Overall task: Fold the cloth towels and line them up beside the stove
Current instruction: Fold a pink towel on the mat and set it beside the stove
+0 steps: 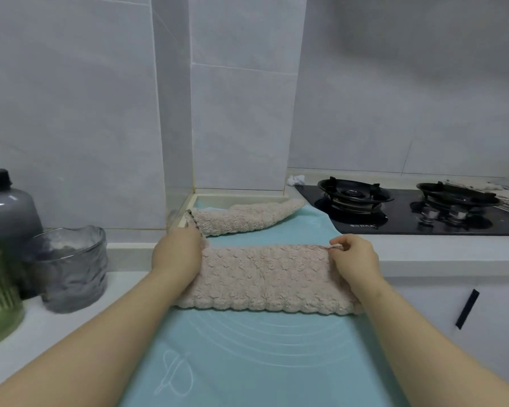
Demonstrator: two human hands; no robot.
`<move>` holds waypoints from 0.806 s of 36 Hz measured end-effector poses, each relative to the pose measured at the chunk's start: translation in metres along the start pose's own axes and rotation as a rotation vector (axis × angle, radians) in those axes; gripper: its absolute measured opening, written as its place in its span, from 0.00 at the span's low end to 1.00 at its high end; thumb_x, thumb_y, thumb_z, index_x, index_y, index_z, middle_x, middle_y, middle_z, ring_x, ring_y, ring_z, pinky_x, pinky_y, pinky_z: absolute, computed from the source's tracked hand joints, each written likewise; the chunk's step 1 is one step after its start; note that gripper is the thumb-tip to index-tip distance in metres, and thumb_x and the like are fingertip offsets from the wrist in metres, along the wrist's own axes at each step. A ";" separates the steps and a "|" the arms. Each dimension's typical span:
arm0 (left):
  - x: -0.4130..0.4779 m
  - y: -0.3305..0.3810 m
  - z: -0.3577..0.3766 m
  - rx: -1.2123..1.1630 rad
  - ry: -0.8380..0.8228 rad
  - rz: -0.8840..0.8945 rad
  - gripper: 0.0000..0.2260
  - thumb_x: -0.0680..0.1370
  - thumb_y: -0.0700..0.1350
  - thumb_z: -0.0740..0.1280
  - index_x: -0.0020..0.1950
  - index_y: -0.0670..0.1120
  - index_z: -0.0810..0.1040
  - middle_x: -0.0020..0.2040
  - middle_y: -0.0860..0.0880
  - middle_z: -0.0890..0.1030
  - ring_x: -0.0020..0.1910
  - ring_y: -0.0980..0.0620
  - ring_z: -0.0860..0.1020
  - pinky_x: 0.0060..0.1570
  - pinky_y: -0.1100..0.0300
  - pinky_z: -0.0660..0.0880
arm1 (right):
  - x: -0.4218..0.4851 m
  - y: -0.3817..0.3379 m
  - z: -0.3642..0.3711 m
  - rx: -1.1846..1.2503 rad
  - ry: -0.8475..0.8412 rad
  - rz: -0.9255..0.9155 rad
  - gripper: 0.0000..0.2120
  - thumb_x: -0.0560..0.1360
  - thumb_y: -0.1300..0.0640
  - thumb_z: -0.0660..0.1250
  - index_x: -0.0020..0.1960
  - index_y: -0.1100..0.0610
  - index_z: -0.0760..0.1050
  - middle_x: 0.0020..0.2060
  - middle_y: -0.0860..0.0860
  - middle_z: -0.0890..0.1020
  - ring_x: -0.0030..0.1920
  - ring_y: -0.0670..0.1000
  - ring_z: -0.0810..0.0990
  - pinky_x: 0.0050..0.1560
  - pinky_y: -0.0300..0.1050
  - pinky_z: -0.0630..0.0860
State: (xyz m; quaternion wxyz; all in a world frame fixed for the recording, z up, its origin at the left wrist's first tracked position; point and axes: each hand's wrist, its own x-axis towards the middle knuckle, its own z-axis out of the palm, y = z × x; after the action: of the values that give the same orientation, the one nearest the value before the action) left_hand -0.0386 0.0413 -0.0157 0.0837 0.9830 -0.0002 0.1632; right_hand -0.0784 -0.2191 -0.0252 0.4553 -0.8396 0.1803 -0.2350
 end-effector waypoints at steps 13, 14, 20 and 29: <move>-0.002 0.008 0.022 0.286 -0.034 0.139 0.17 0.78 0.37 0.55 0.66 0.45 0.65 0.57 0.46 0.77 0.56 0.46 0.76 0.41 0.58 0.66 | 0.007 0.017 0.019 -0.323 -0.084 -0.015 0.13 0.76 0.59 0.60 0.59 0.53 0.75 0.54 0.51 0.80 0.58 0.56 0.74 0.56 0.47 0.70; -0.001 0.008 0.023 0.305 -0.046 0.163 0.16 0.78 0.38 0.55 0.66 0.47 0.65 0.57 0.46 0.76 0.58 0.46 0.74 0.41 0.59 0.66 | 0.007 0.017 0.020 -0.365 -0.098 -0.020 0.15 0.77 0.58 0.59 0.62 0.52 0.74 0.56 0.51 0.79 0.61 0.57 0.71 0.57 0.47 0.69; 0.001 0.006 0.022 0.340 -0.090 0.197 0.14 0.79 0.40 0.52 0.63 0.48 0.69 0.59 0.48 0.76 0.61 0.47 0.72 0.43 0.59 0.65 | 0.011 0.016 0.020 -0.491 -0.152 -0.044 0.17 0.78 0.57 0.57 0.67 0.53 0.70 0.61 0.52 0.77 0.64 0.58 0.66 0.58 0.48 0.68; 0.001 0.006 0.019 0.252 -0.033 0.093 0.12 0.78 0.36 0.54 0.57 0.45 0.73 0.56 0.47 0.77 0.56 0.47 0.76 0.42 0.58 0.66 | 0.014 0.016 0.017 -0.513 -0.150 -0.029 0.08 0.76 0.58 0.59 0.51 0.55 0.76 0.49 0.54 0.80 0.54 0.58 0.75 0.51 0.48 0.72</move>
State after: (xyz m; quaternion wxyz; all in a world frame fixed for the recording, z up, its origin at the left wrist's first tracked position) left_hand -0.0320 0.0319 -0.0324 -0.0482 0.9873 -0.0264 0.1494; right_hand -0.0584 -0.2231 -0.0434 0.2364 -0.9451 0.1876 -0.1254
